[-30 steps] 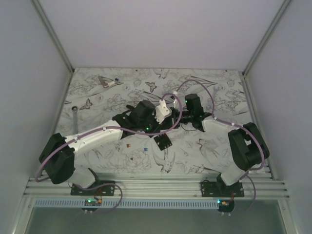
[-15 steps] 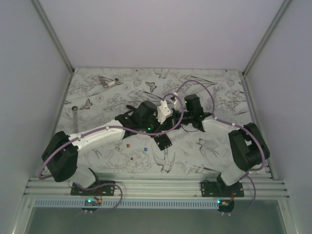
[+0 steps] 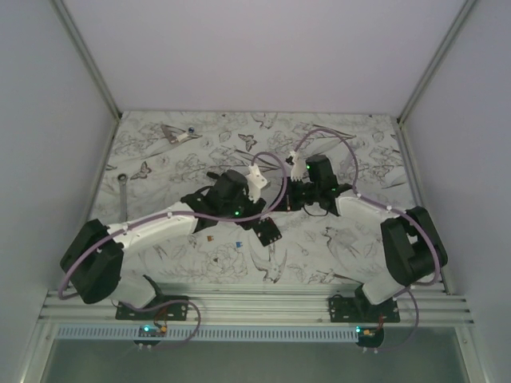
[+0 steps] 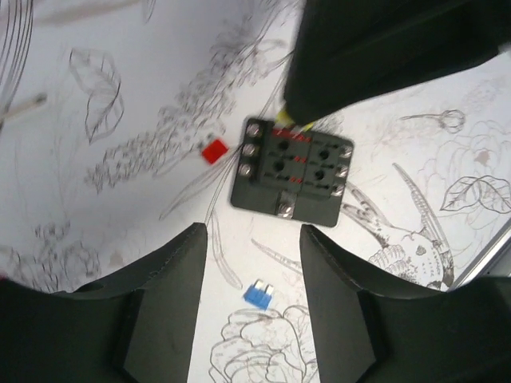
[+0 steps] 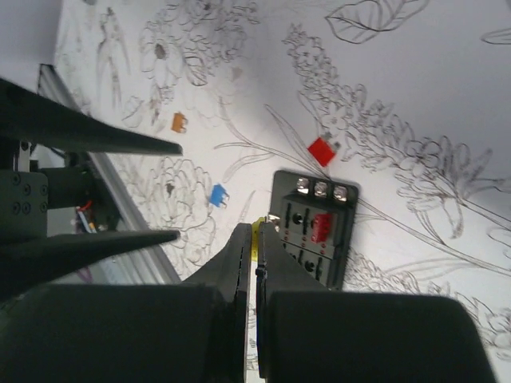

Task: Snap on the fuse box
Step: Pick up the fuse from the center of the board, then install the fuse at the fuse box base, then pick up the fuse from the center of the board.

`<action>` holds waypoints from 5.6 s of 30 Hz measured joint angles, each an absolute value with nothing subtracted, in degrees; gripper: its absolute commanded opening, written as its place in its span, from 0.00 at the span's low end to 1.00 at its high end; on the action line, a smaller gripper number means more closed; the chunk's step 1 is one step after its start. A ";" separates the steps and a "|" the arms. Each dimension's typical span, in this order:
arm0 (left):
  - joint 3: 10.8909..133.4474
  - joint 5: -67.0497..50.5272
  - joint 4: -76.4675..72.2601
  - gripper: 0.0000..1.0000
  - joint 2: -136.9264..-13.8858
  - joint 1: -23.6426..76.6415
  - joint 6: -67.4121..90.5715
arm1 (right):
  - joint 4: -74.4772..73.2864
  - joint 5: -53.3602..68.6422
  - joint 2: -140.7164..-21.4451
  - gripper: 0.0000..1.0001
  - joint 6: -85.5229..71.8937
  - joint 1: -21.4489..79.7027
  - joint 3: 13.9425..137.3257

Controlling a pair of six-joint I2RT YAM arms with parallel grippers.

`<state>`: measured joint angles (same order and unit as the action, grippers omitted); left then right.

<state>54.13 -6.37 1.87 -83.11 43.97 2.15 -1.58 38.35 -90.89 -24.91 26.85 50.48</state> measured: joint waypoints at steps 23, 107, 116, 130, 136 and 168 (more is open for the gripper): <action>47.55 -6.39 1.45 0.78 -85.71 39.20 29.17 | -12.91 22.00 -87.09 0.00 -18.37 33.54 50.15; 51.68 -7.64 3.03 0.86 -91.79 37.10 40.29 | -20.86 3.81 -89.17 0.22 -17.19 43.07 53.71; 51.68 -7.68 3.03 0.79 -94.32 37.10 42.57 | -22.02 2.46 -91.90 0.19 -17.19 43.48 54.78; 52.34 -9.23 2.13 0.64 -96.49 37.10 45.34 | -22.15 2.46 -93.49 0.01 -17.63 44.03 56.10; 52.36 -9.39 1.63 0.64 -96.62 37.10 45.60 | -22.15 2.31 -94.35 0.00 -18.02 44.03 56.86; 37.47 -4.69 19.77 0.91 -63.48 20.60 43.66 | -23.09 10.37 -92.05 0.60 -1.96 50.65 63.53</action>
